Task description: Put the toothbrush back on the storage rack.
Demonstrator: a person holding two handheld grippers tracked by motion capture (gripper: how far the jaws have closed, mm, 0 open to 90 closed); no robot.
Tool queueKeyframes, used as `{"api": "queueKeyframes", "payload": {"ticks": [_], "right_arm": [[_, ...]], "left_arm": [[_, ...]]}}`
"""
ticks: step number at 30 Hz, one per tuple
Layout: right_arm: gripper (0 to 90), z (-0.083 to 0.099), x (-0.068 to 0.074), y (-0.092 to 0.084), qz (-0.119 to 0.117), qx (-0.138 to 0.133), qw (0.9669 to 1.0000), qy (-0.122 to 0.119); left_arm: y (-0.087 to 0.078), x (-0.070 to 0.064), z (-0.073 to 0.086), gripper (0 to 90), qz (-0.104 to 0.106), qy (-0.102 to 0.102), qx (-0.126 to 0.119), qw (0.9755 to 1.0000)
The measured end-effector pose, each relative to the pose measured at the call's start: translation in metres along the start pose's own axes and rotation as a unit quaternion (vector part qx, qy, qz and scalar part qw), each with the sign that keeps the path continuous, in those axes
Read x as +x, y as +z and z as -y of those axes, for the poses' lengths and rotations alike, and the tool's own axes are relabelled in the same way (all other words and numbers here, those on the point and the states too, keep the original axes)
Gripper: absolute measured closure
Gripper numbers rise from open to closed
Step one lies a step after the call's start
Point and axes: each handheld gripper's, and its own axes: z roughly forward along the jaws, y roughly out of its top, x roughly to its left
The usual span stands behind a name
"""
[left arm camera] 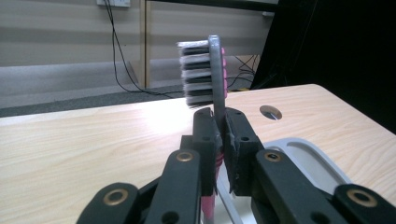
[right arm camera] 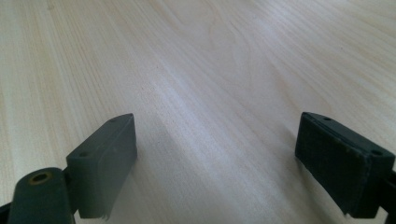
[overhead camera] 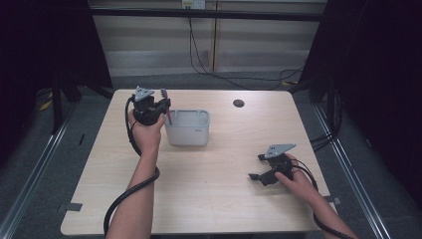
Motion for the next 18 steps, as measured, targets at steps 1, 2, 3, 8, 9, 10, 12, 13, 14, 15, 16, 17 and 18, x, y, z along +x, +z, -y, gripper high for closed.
{"api": "queueKeyframes", "payload": {"ticks": [1, 2, 3, 8, 9, 10, 12, 13, 14, 15, 16, 17, 18], "right_arm": [[12.4, 0.0, 0.0, 0.0, 0.0, 0.0, 1.0, 0.0], [12.5, 0.0, 0.0, 0.0, 0.001, 0.0, 1.0, -0.001], [12.4, 0.0, 0.0, 0.0, 0.001, 0.0, 1.0, -0.001], [12.4, 0.0, 0.0, 0.0, 0.001, 0.0, 1.0, -0.001], [12.4, 0.0, 0.0, 0.0, 0.001, 0.0, 1.0, -0.001], [12.5, 0.0, 0.0, 0.0, 0.001, 0.0, 1.0, -0.001], [12.5, 0.0, 0.0, 0.0, 0.001, 0.0, 1.0, -0.001], [12.4, 0.0, 0.0, 0.0, 0.001, 0.0, 1.0, -0.001], [12.4, 0.0, 0.0, 0.0, 0.001, 0.0, 1.0, -0.001], [12.4, 0.0, 0.0, 0.0, 0.001, 0.0, 1.0, -0.001], [12.5, 0.0, 0.0, 0.0, 0.001, 0.0, 1.0, -0.001], [12.5, 0.0, 0.0, 0.0, 0.0, 0.0, 1.0, -0.001], [12.5, 0.0, 0.0, 0.0, 0.001, 0.0, 1.0, -0.001]], "left_arm": [[0.0, 0.0, 0.001, 84.0, 0.001, 0.0, 0.001, 1.0], [0.0, 0.0, 0.001, 84.0, 0.001, 0.0, 0.002, 1.0], [0.0, 0.0, 0.002, 84.0, 0.0, 0.0, 0.001, 1.0], [-0.001, 0.0, 0.007, 84.0, 0.0, -0.001, 0.004, 1.0], [0.0, 0.0, 0.008, 84.0, 0.001, -0.002, 0.005, 1.0], [0.0, 0.0, 0.008, 84.0, 0.001, -0.001, 0.006, 1.0], [0.0, -0.001, 0.01, 84.0, 0.001, -0.004, 0.006, 1.0], [0.001, -0.001, 0.011, 84.0, 0.0, -0.003, 0.007, 1.0], [0.001, -0.001, 0.012, 83.9, 0.001, -0.002, 0.008, 1.0], [0.001, -0.001, 0.012, 84.0, 0.0, -0.001, 0.008, 1.0], [0.001, -0.001, 0.013, 84.0, 0.0, -0.002, 0.009, 1.0], [0.001, -0.001, 0.013, 83.9, 0.0, -0.002, 0.01, 1.0], [0.001, -0.001, 0.014, 83.9, 0.0, -0.001, 0.01, 0.9999]]}}
